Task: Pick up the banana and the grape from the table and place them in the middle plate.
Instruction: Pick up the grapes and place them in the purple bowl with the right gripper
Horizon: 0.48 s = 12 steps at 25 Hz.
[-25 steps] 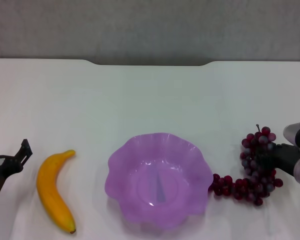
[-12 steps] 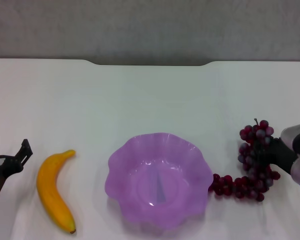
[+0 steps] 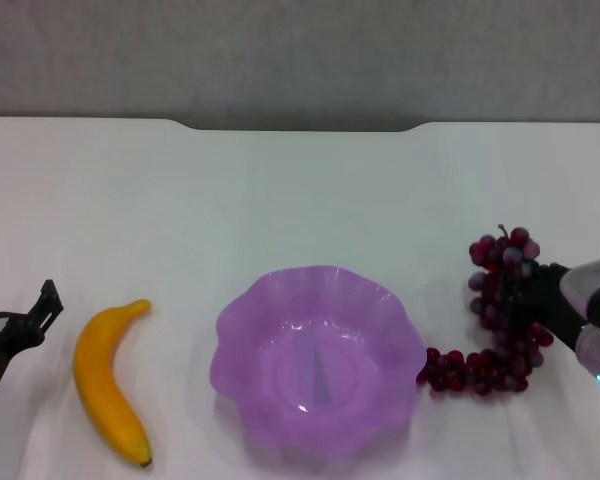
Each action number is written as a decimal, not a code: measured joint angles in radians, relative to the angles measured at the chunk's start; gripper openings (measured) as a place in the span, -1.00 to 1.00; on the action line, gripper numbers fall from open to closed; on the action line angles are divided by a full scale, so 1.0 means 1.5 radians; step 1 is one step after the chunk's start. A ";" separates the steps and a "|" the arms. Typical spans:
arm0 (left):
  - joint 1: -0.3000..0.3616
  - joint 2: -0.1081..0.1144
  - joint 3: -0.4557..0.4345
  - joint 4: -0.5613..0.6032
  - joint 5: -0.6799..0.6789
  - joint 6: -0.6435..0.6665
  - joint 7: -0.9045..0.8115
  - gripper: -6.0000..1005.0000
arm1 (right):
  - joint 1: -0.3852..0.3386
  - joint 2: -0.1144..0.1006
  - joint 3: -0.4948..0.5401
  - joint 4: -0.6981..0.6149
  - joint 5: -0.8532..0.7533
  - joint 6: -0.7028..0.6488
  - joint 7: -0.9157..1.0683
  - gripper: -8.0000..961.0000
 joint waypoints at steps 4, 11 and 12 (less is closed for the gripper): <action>0.000 0.000 0.000 0.000 0.000 0.000 0.000 0.76 | -0.028 -0.001 -0.028 0.011 -0.005 -0.088 -0.002 -0.34; 0.000 0.000 0.000 0.000 0.000 -0.001 0.000 0.76 | -0.038 -0.003 -0.079 0.006 -0.011 -0.207 -0.002 -0.35; 0.000 0.000 0.000 0.001 -0.001 -0.001 0.000 0.76 | -0.039 -0.003 -0.090 0.002 -0.021 -0.236 -0.001 -0.35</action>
